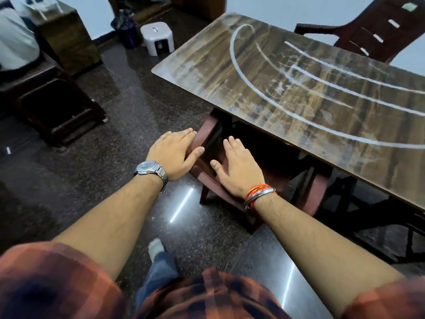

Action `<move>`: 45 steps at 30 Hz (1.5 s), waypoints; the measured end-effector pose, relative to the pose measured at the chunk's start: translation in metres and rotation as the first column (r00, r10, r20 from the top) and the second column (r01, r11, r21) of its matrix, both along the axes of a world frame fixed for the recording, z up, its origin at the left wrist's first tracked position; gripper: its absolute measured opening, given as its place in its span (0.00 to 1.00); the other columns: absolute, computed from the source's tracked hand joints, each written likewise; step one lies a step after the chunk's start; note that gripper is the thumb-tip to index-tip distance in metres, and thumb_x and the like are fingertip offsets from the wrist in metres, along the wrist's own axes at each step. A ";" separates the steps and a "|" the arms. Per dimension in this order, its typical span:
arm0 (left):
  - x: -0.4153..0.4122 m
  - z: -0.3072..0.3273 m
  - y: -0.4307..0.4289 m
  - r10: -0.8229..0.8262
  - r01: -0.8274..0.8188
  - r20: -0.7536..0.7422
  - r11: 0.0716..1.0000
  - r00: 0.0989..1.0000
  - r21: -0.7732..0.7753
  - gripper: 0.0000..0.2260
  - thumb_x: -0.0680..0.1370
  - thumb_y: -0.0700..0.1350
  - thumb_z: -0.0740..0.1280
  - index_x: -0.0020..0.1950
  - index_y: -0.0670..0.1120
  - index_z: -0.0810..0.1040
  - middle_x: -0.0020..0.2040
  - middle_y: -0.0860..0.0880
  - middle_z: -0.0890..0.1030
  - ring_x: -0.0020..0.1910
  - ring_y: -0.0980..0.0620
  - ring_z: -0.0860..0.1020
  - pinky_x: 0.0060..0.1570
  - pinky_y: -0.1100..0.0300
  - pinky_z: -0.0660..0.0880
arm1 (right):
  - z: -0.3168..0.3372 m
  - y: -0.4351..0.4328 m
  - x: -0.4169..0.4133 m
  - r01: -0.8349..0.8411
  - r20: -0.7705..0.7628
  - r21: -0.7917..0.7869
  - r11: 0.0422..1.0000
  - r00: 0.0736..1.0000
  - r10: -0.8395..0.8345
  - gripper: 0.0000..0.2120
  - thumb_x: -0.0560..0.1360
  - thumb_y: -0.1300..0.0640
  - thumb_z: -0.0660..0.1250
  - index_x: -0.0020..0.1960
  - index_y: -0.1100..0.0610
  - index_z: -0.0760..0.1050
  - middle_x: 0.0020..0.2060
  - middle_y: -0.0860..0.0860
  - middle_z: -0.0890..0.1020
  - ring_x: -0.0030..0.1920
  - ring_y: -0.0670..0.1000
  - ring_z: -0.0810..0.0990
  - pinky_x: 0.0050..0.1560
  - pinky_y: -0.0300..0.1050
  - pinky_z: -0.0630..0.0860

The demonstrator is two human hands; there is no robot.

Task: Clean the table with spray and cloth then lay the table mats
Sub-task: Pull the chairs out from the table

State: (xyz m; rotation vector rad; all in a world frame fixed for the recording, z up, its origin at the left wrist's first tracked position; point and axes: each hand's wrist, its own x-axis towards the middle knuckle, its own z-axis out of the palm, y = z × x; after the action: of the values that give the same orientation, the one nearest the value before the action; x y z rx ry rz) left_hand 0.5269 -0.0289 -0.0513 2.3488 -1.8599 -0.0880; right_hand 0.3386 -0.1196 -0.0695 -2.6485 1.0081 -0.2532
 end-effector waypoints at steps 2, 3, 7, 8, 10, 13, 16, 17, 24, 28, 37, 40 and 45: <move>0.031 0.000 -0.005 0.004 -0.005 0.045 1.000 0.999 0.012 0.38 0.77 0.65 0.44 0.78 0.43 0.68 0.77 0.45 0.70 0.75 0.45 0.69 0.76 0.47 0.59 | 0.001 -0.007 0.036 -0.013 0.022 -0.031 0.999 1.000 0.014 0.34 0.78 0.41 0.55 0.75 0.62 0.57 0.75 0.58 0.59 0.76 0.57 0.56 0.73 0.54 0.57; 0.052 0.000 -0.009 0.022 -0.023 0.051 1.000 0.998 0.016 0.38 0.78 0.65 0.43 0.79 0.43 0.66 0.78 0.45 0.68 0.76 0.45 0.68 0.76 0.48 0.58 | 0.001 -0.011 0.060 -0.019 0.023 -0.043 0.999 1.000 0.020 0.34 0.78 0.41 0.55 0.76 0.62 0.56 0.76 0.58 0.58 0.76 0.57 0.55 0.74 0.54 0.56; 0.114 -0.002 -0.029 0.135 -0.135 0.046 0.991 0.990 -0.004 0.34 0.80 0.61 0.46 0.82 0.43 0.58 0.81 0.45 0.61 0.79 0.45 0.61 0.78 0.49 0.52 | 0.000 -0.035 0.134 -0.027 0.008 -0.067 0.997 1.000 0.028 0.33 0.79 0.41 0.54 0.77 0.60 0.54 0.77 0.56 0.55 0.77 0.54 0.52 0.74 0.53 0.53; 0.135 -0.003 -0.034 0.159 -0.159 0.045 0.987 0.986 -0.006 0.33 0.81 0.60 0.48 0.82 0.43 0.56 0.82 0.46 0.59 0.80 0.46 0.60 0.78 0.49 0.51 | 0.000 -0.041 0.156 -0.032 0.004 -0.069 0.997 0.999 0.032 0.33 0.80 0.41 0.53 0.77 0.60 0.53 0.77 0.56 0.54 0.77 0.54 0.51 0.75 0.52 0.52; 0.190 -0.003 -0.044 0.187 -0.188 0.050 0.982 0.981 0.007 0.31 0.83 0.58 0.51 0.83 0.44 0.52 0.83 0.46 0.56 0.81 0.46 0.56 0.79 0.49 0.50 | 0.003 -0.053 0.212 -0.038 -0.003 -0.074 0.997 0.999 0.038 0.33 0.80 0.41 0.53 0.77 0.59 0.53 0.77 0.55 0.54 0.77 0.53 0.50 0.75 0.52 0.51; 0.264 0.008 -0.056 0.200 -0.202 0.049 0.979 0.979 0.039 0.32 0.84 0.57 0.53 0.83 0.43 0.48 0.84 0.46 0.52 0.82 0.46 0.54 0.79 0.49 0.48 | 0.011 -0.070 0.283 -0.022 -0.014 -0.080 0.997 1.000 0.021 0.33 0.80 0.40 0.52 0.77 0.59 0.53 0.77 0.55 0.54 0.77 0.53 0.50 0.75 0.51 0.49; 0.339 0.020 -0.076 0.186 -0.190 0.076 0.980 0.980 0.057 0.32 0.84 0.58 0.52 0.83 0.44 0.47 0.84 0.47 0.51 0.82 0.47 0.53 0.79 0.49 0.47 | 0.019 -0.091 0.350 0.035 -0.017 -0.081 0.996 0.999 -0.037 0.33 0.80 0.41 0.52 0.77 0.60 0.52 0.77 0.56 0.54 0.77 0.53 0.50 0.75 0.51 0.48; 0.362 0.023 -0.084 0.185 -0.189 0.071 0.980 0.980 0.063 0.32 0.84 0.58 0.52 0.83 0.44 0.47 0.84 0.47 0.50 0.82 0.47 0.53 0.79 0.49 0.47 | 0.021 -0.098 0.371 0.051 -0.019 -0.077 0.996 0.998 -0.052 0.33 0.80 0.41 0.52 0.77 0.60 0.52 0.77 0.56 0.54 0.77 0.53 0.50 0.75 0.51 0.48; 0.482 0.019 -0.173 0.107 -0.116 0.068 0.983 0.992 0.140 0.33 0.84 0.58 0.52 0.83 0.44 0.45 0.84 0.48 0.49 0.82 0.48 0.52 0.79 0.50 0.47 | 0.018 -0.176 0.483 0.102 -0.048 -0.095 0.990 0.993 -0.107 0.35 0.79 0.41 0.54 0.77 0.60 0.50 0.77 0.55 0.52 0.77 0.54 0.50 0.75 0.51 0.47; 0.542 0.016 -0.248 0.019 -0.032 0.081 0.988 0.996 0.151 0.33 0.84 0.58 0.53 0.83 0.44 0.45 0.84 0.48 0.49 0.82 0.48 0.52 0.80 0.50 0.48 | 0.008 -0.241 0.543 0.161 -0.050 -0.118 0.980 0.984 -0.168 0.35 0.79 0.41 0.54 0.77 0.61 0.50 0.77 0.56 0.52 0.77 0.54 0.50 0.75 0.52 0.48; 0.647 0.034 -0.415 -0.096 0.091 0.039 0.991 0.995 0.102 0.32 0.85 0.56 0.55 0.83 0.44 0.47 0.84 0.48 0.51 0.81 0.48 0.55 0.79 0.50 0.50 | 0.024 -0.385 0.665 0.308 -0.013 -0.126 0.943 0.950 -0.312 0.35 0.78 0.41 0.54 0.77 0.61 0.51 0.77 0.58 0.53 0.77 0.56 0.51 0.75 0.54 0.52; 0.679 0.028 -0.474 -0.161 0.154 0.053 0.981 0.986 0.120 0.33 0.84 0.56 0.56 0.83 0.44 0.46 0.84 0.48 0.51 0.81 0.48 0.55 0.78 0.51 0.49 | 0.024 -0.430 0.692 0.361 -0.002 -0.133 0.923 0.931 -0.364 0.35 0.78 0.41 0.55 0.77 0.61 0.51 0.77 0.58 0.53 0.77 0.56 0.51 0.75 0.53 0.52; 0.736 0.018 -0.588 -0.269 0.263 0.052 0.958 0.962 0.112 0.34 0.84 0.56 0.57 0.83 0.44 0.46 0.84 0.47 0.52 0.81 0.47 0.55 0.78 0.50 0.51 | 0.015 -0.521 0.731 0.509 -0.013 -0.126 0.852 0.858 -0.514 0.35 0.79 0.42 0.54 0.77 0.60 0.49 0.77 0.57 0.51 0.77 0.55 0.49 0.75 0.52 0.49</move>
State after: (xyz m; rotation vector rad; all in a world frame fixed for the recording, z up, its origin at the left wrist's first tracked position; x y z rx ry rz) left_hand 1.2630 -0.6168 -0.0332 2.1732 -2.2471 -0.1399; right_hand 1.0694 -0.6402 -0.0549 -2.4373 1.7599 -0.3737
